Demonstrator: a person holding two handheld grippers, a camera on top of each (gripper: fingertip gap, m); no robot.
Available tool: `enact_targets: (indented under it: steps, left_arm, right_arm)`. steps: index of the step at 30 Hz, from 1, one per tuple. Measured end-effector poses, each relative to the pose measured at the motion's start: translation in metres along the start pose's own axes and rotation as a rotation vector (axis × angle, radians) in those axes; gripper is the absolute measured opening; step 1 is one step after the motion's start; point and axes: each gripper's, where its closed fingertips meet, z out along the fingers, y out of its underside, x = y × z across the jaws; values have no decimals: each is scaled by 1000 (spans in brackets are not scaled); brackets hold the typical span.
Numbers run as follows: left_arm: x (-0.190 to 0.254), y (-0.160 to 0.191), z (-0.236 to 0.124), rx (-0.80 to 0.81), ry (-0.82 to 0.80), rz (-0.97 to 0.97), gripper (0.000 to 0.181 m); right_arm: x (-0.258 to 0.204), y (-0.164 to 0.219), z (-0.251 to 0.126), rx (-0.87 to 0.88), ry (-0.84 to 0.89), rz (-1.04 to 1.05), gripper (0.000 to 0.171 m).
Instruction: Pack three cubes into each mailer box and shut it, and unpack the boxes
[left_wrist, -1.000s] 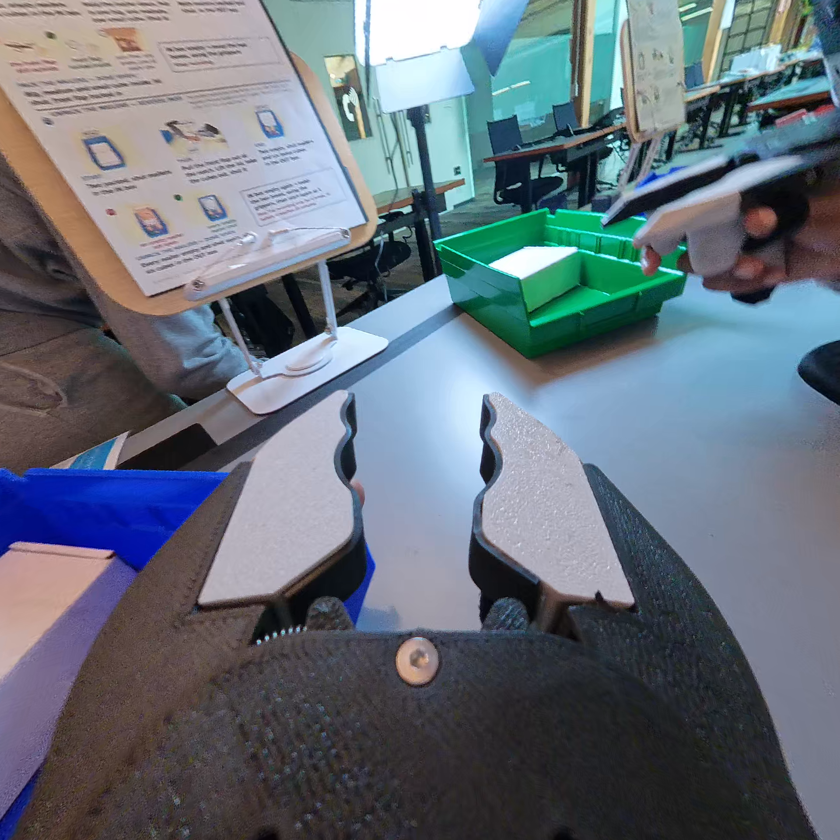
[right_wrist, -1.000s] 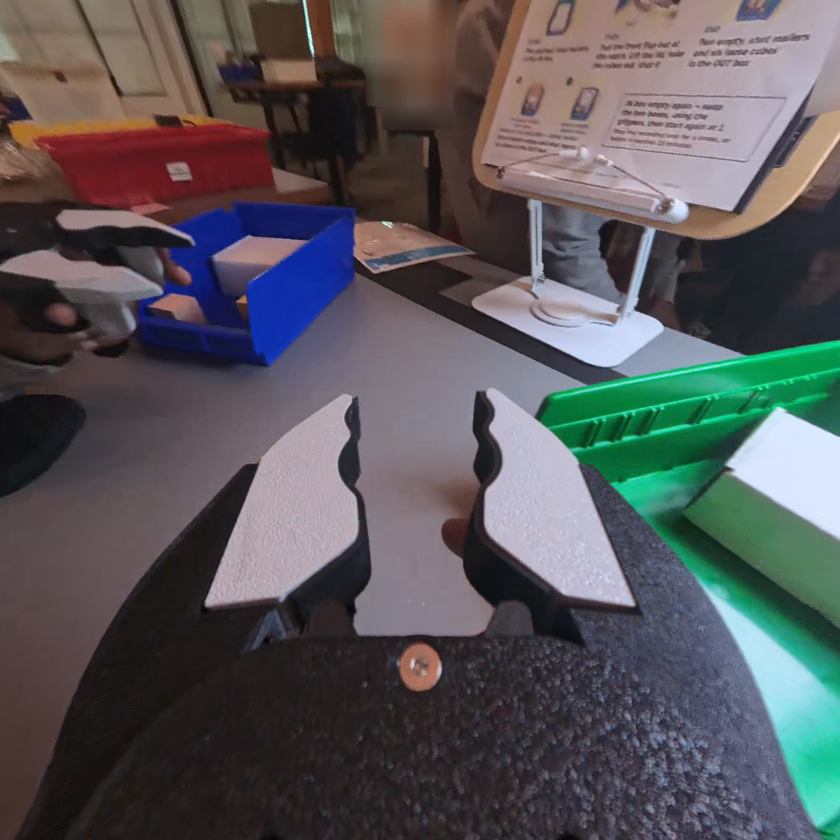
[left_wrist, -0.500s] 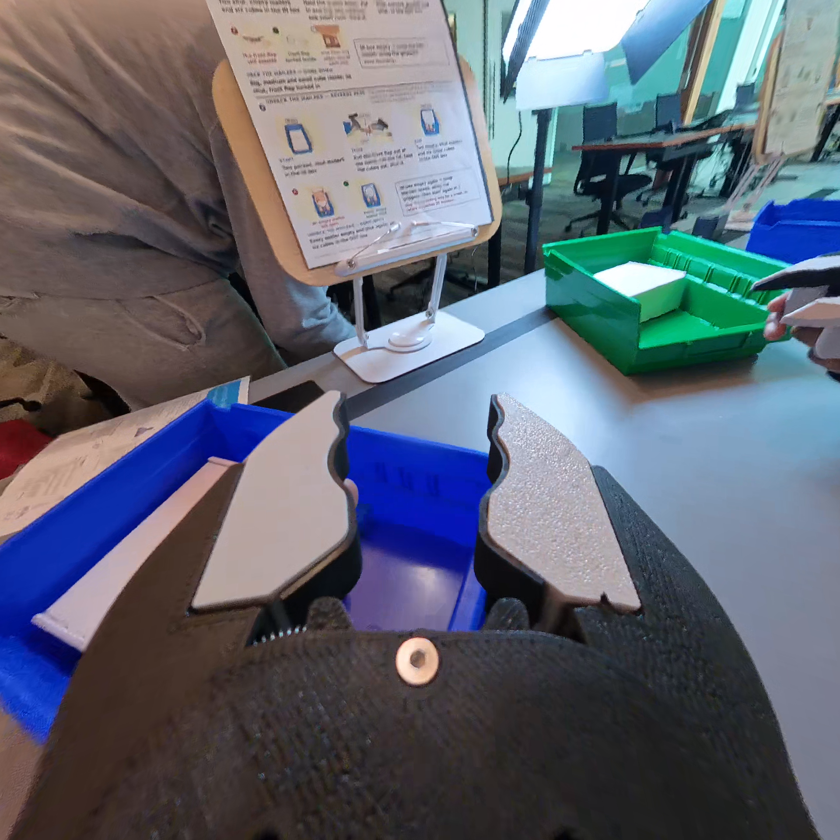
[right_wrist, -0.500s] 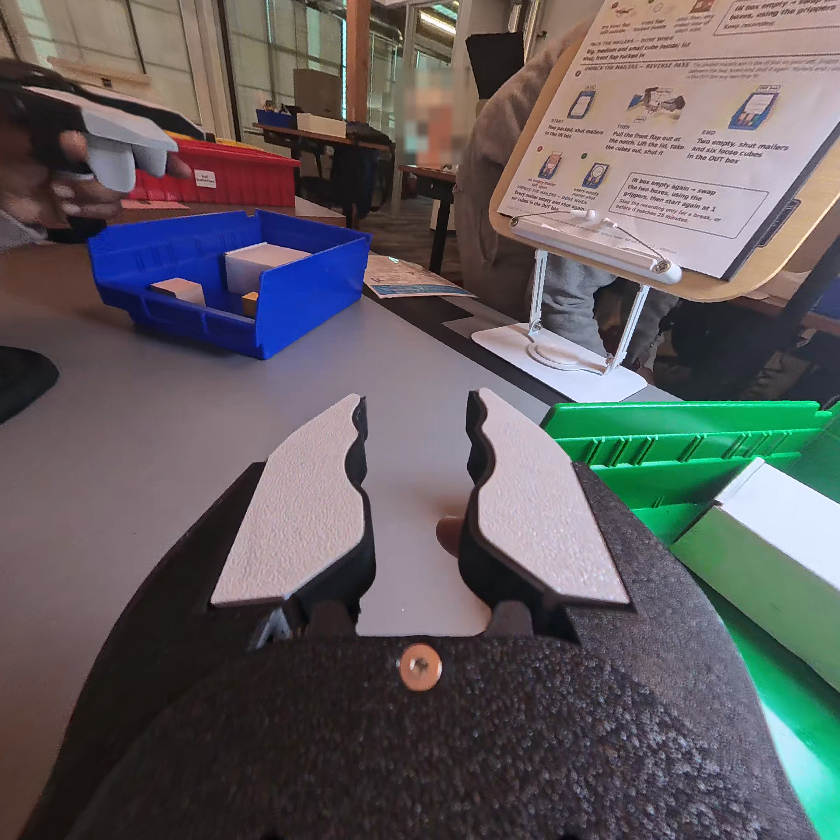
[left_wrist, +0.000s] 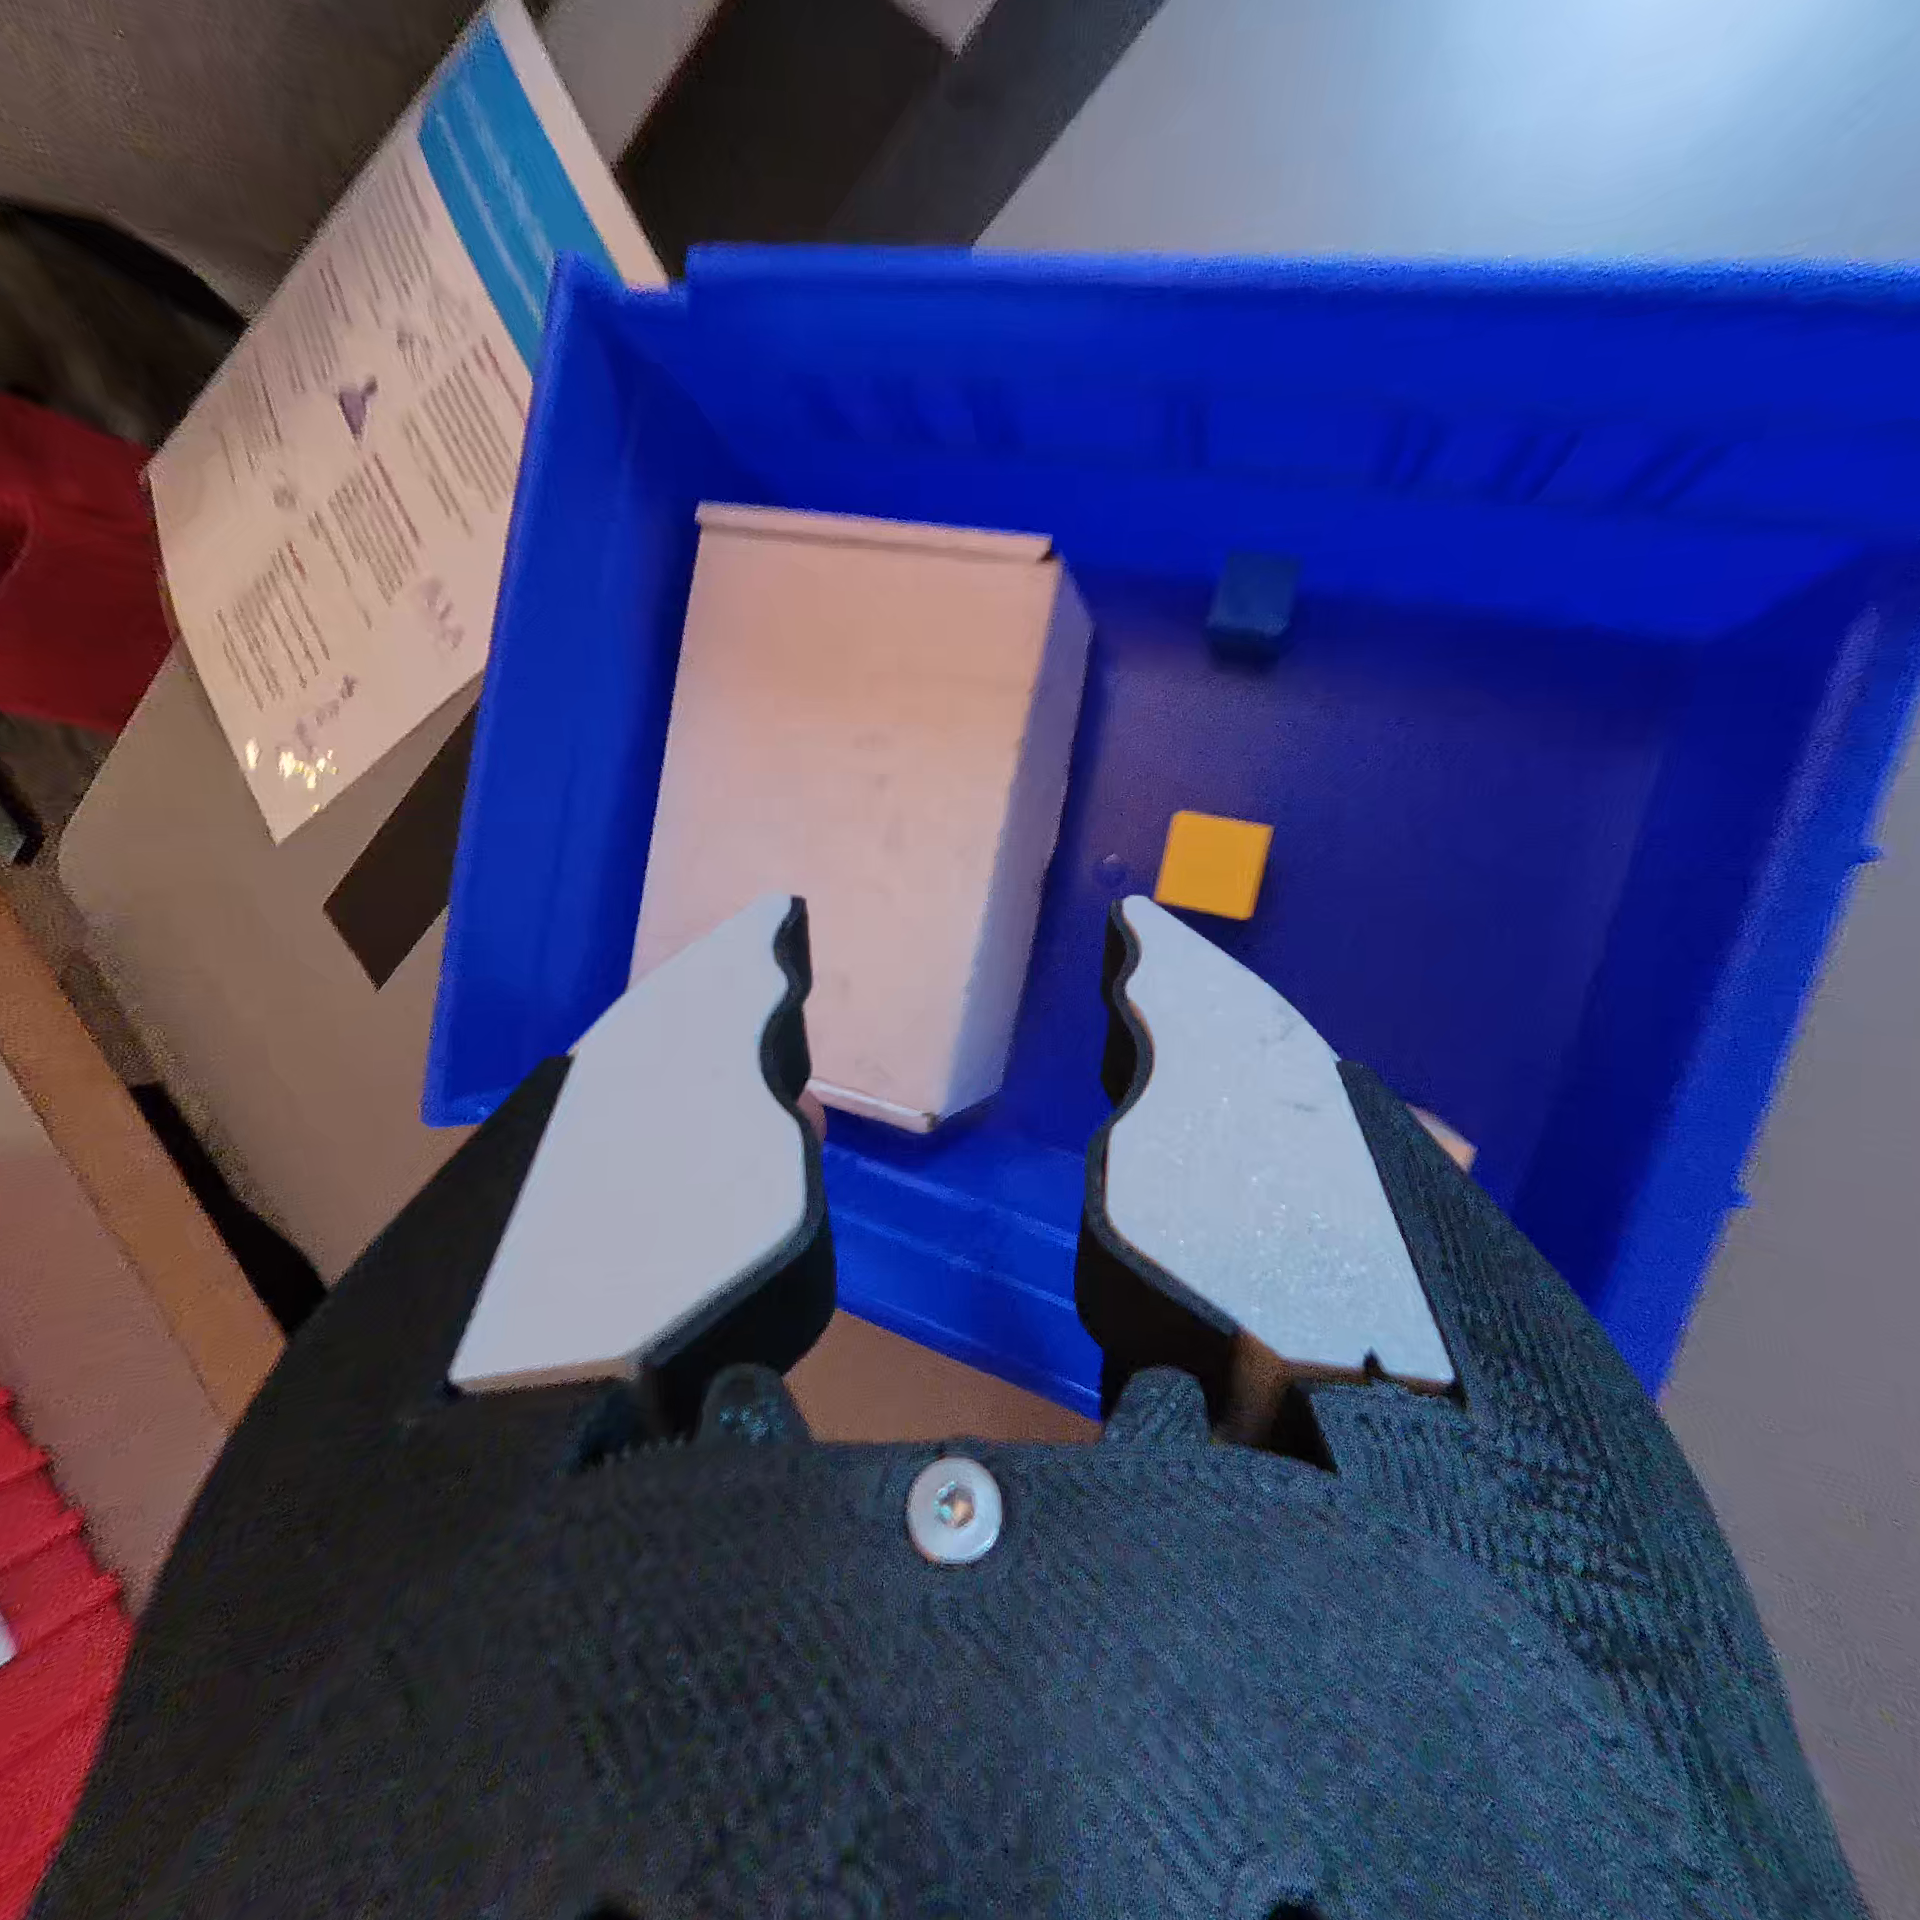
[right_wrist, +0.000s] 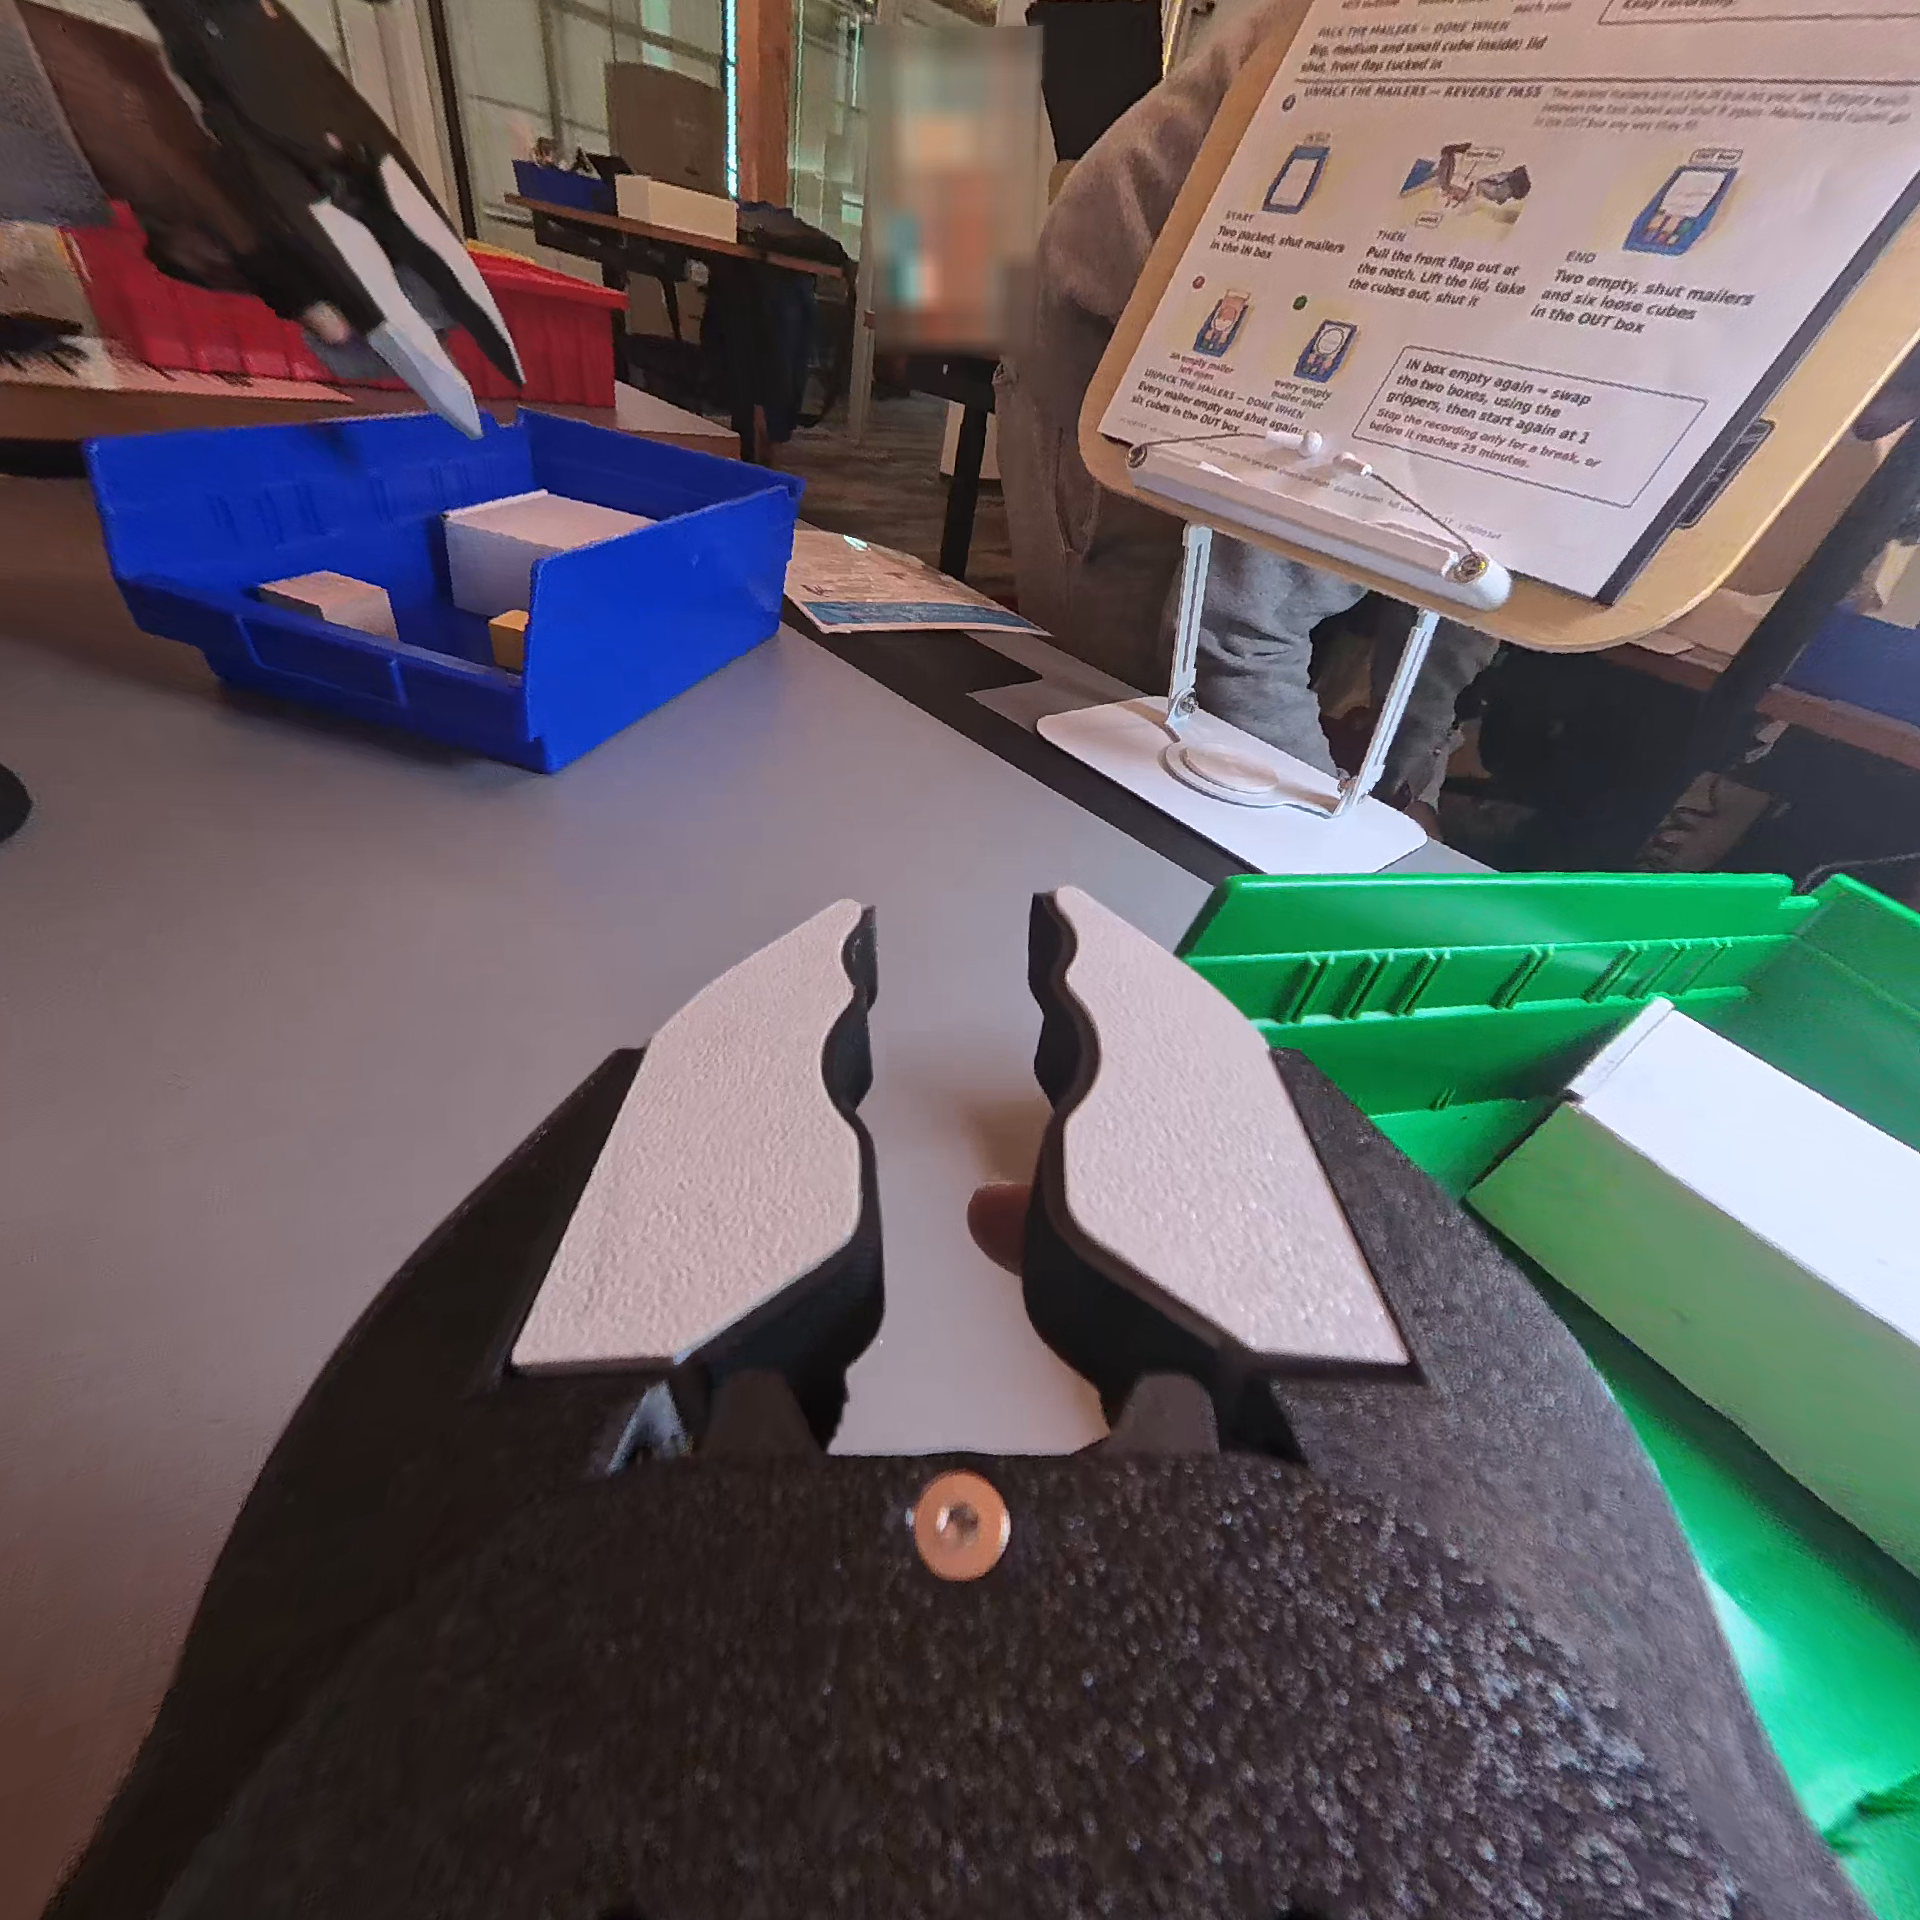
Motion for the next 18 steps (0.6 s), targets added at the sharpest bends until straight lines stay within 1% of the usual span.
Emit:
enact_targets:
  steps: [1, 3, 6, 9, 11, 13, 14, 16, 18]
  left_arm:
    - [-8, 6, 9, -41, -17, 15, 54]
    - [-12, 17, 26, -110, 25, 53, 62]
    - [-22, 28, 47, -222, 40, 89, 80]
    - [-30, 32, 62, -312, 69, 120, 103]
    - [-35, 38, 70, -390, 110, 110, 114]
    - [-40, 43, 78, -455, 148, 105, 120]
    - [-39, 45, 81, -480, 180, 103, 118]
    - [-36, 45, 87, -510, 236, 97, 121]
    - [-38, 49, 94, -553, 226, 141, 125]
  right_arm:
    - [-1, 3, 1, -10, -2, -9, 26]
    - [-7, 5, 2, -10, -27, -18, 26]
    - [-12, 6, 3, -7, -50, -8, 26]
    - [-13, 11, 5, -27, -57, -4, 26]
    - [-13, 14, 5, -32, -67, 9, 26]
    - [-12, 18, 6, -43, -69, 24, 26]
    - [-12, 20, 7, -48, -69, 25, 26]
    - [-11, 22, 6, -57, -68, 25, 26]
    - [-11, 24, 6, -63, -74, 34, 26]
